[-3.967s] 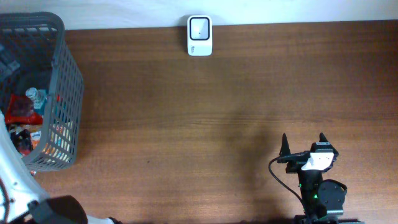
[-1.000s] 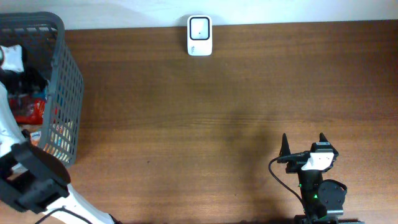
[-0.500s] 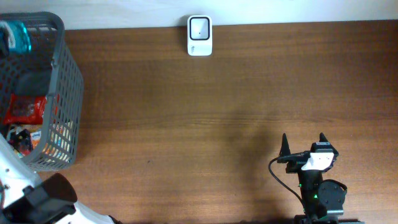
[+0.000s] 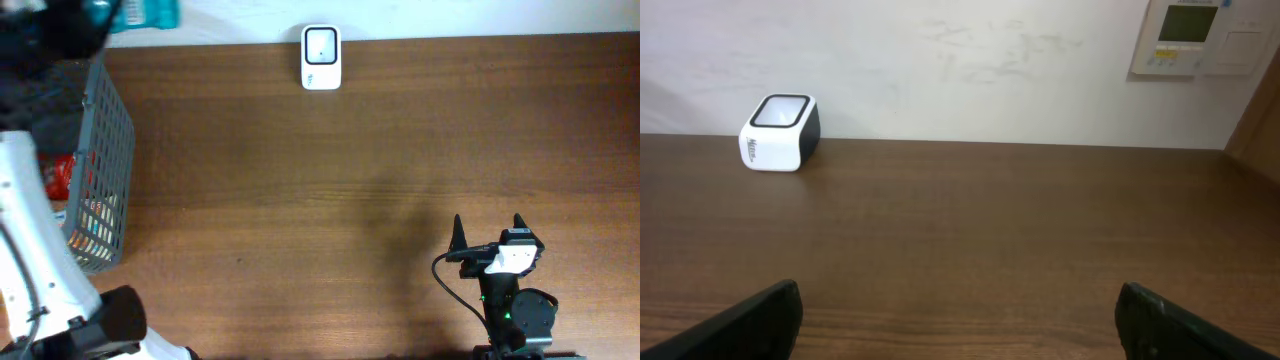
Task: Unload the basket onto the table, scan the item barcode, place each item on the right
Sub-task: 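Carry the bottle to the white scanner and hold it over it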
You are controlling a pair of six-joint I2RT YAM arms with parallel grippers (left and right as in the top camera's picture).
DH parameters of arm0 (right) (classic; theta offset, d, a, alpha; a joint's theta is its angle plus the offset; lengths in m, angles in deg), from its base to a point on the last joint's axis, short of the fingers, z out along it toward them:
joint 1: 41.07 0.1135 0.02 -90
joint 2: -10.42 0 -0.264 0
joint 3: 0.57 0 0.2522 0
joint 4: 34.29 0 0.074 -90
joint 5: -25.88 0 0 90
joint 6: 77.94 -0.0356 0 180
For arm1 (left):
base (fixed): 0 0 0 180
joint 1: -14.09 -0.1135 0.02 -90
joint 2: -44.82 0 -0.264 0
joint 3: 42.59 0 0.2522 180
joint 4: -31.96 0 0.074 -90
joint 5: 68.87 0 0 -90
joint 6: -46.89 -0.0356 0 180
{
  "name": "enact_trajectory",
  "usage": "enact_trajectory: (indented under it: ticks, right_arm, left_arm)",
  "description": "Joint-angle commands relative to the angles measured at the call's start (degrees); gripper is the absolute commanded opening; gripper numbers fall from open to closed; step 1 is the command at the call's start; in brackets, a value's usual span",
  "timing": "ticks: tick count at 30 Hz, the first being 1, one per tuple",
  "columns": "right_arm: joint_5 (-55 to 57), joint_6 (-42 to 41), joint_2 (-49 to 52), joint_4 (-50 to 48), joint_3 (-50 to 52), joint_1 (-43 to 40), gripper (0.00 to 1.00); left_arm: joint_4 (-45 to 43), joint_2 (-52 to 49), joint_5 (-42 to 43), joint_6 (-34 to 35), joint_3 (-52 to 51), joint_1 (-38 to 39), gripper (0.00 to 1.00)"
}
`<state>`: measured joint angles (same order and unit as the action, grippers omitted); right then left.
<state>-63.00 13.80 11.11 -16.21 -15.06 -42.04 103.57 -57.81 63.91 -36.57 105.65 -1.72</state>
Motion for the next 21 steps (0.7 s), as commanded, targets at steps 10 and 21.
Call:
enact_trajectory:
  ticks: [10,21]
  right_arm:
    - [0.87,-0.02,-0.33,0.24,0.42,-0.26,0.99]
    - [0.87,-0.02,-0.33,0.24,0.42,-0.26,0.99]
  left_arm:
    - [-4.81,-5.84,-31.06,1.16,1.49,29.0,0.02]
    - [-10.78,-22.93,-39.6,6.12,1.49,41.9,0.06]
